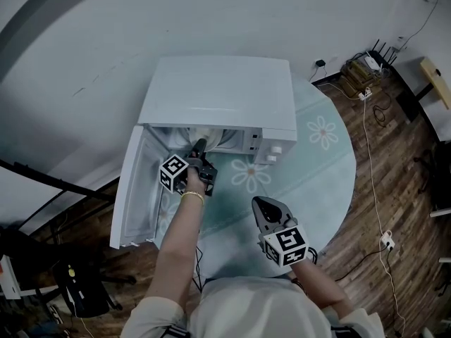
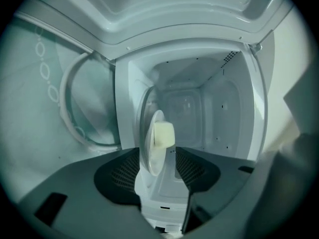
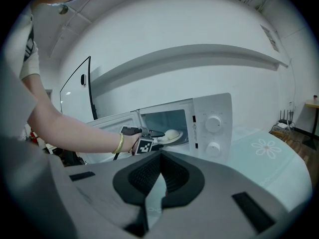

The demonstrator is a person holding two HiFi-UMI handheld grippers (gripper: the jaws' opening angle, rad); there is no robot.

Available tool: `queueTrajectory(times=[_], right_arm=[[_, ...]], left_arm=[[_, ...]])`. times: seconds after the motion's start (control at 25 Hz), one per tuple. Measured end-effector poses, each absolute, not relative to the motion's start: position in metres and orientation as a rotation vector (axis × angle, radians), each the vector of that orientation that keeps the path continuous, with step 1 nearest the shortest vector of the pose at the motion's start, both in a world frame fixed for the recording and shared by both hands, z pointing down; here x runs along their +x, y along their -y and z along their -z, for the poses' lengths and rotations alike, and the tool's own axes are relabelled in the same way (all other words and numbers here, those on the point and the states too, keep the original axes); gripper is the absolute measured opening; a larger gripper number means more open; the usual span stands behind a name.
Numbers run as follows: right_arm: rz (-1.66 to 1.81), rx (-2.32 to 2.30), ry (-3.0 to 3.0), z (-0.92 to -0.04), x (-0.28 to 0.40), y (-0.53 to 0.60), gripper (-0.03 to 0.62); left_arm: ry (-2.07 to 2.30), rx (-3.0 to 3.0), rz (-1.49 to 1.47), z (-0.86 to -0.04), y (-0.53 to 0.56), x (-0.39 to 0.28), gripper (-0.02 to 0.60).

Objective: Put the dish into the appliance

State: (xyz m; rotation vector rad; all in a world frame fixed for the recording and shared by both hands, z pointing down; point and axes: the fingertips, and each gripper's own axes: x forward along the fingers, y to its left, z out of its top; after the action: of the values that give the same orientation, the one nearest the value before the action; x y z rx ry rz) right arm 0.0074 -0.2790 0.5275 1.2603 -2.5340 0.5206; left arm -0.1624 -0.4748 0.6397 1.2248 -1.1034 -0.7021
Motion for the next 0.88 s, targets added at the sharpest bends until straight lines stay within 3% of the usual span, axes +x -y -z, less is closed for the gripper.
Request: queueTrajectory(times=[0.56, 0.72, 0.88], right_arm=[[-0.474, 1.263, 2.566, -0.515, 0.012, 0.257, 0.005], [-0.461, 1.26, 2.576, -0.513, 0.015, 0.247, 0.005], [-0.451, 1.251, 2.583, -0.51, 0.018, 0.234, 0.005]], left_arm=[[1.081, 1.287, 0.727, -0.607, 0.409, -0.149, 0.214], [1.131, 1.357, 0.7, -0.59, 0.377, -0.148, 0.086], [1.18, 1.475, 0.636, -0.571, 0.342, -0.142, 0.015]])
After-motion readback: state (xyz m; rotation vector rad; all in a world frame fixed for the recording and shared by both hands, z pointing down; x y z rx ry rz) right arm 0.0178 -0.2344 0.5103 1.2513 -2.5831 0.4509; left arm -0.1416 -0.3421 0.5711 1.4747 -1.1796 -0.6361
